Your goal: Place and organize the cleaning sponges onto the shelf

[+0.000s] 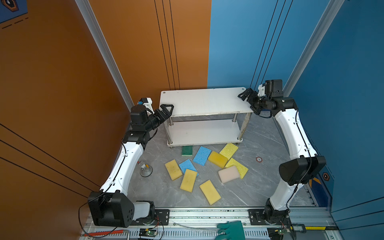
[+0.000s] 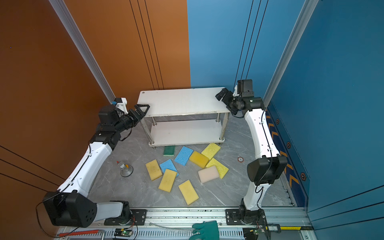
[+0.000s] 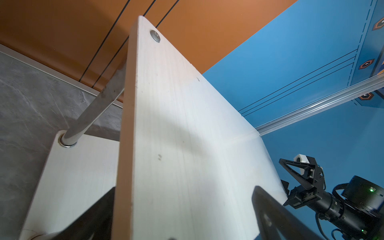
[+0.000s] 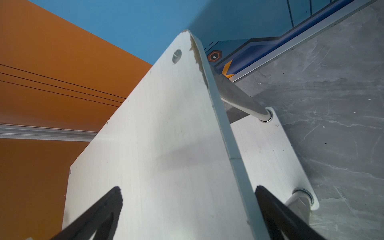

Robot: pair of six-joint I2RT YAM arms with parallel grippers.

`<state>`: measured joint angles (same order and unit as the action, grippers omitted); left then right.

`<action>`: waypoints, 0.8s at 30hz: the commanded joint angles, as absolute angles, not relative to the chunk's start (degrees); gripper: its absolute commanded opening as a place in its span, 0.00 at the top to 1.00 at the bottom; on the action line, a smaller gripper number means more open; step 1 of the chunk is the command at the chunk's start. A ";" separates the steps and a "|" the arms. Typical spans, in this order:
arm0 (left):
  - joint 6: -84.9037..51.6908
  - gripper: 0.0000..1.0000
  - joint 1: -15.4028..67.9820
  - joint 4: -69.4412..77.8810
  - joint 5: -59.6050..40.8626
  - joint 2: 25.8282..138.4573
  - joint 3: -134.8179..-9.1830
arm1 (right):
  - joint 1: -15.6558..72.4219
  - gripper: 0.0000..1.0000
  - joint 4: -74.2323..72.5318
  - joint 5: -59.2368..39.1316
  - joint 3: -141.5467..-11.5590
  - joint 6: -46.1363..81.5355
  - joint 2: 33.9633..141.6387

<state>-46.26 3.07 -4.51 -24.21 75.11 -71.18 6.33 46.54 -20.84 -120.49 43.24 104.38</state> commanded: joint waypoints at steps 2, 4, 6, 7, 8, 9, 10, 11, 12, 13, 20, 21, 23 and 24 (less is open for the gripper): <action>-46.39 0.02 5.42 -6.23 -33.27 73.61 -74.04 | 11.06 0.00 50.70 -27.63 -119.97 44.76 102.76; -46.14 0.02 4.65 -7.24 -32.91 73.60 -74.35 | 10.13 0.00 51.47 -25.97 -119.74 44.39 101.81; -46.14 0.02 3.77 -8.10 -32.40 73.50 -74.61 | 8.92 0.00 51.48 -24.99 -119.03 44.19 100.56; -46.07 0.02 3.41 -8.32 -32.24 73.49 -74.70 | 8.39 0.00 51.49 -24.88 -118.84 44.16 100.09; -46.04 0.02 3.05 -8.75 -31.90 73.40 -74.86 | 7.65 0.00 51.49 -24.79 -118.55 44.11 99.50; -46.05 0.02 2.67 -9.18 -31.44 73.45 -75.04 | 6.86 0.00 51.48 -24.72 -118.20 44.12 98.78; -46.13 0.02 2.32 -9.52 -31.13 73.41 -75.19 | 6.18 0.00 51.50 -24.44 -117.83 44.12 98.18; -46.19 0.02 1.98 -9.91 -30.73 73.40 -75.40 | 5.32 0.00 51.39 -23.86 -117.16 44.15 97.25; -46.36 0.02 1.61 -10.15 -30.27 73.45 -75.57 | 4.57 0.00 51.38 -22.96 -116.38 44.07 96.16; -46.53 0.02 1.30 -10.19 -30.07 73.43 -75.63 | 3.87 0.00 51.41 -22.47 -115.79 43.81 95.40; -48.14 0.02 0.97 -9.39 -29.71 75.63 -76.29 | 1.32 0.00 51.29 -26.51 -112.29 43.07 94.22; -48.21 0.02 1.19 -8.95 -29.76 76.05 -76.29 | 1.40 0.00 51.09 -26.76 -111.95 42.98 94.22; -48.06 0.02 1.38 -8.57 -29.64 76.68 -76.42 | 1.41 0.00 50.33 -27.45 -111.41 42.83 94.15; -48.08 0.02 1.53 -8.32 -29.62 77.17 -76.53 | 1.41 0.00 49.99 -27.72 -111.36 42.84 94.33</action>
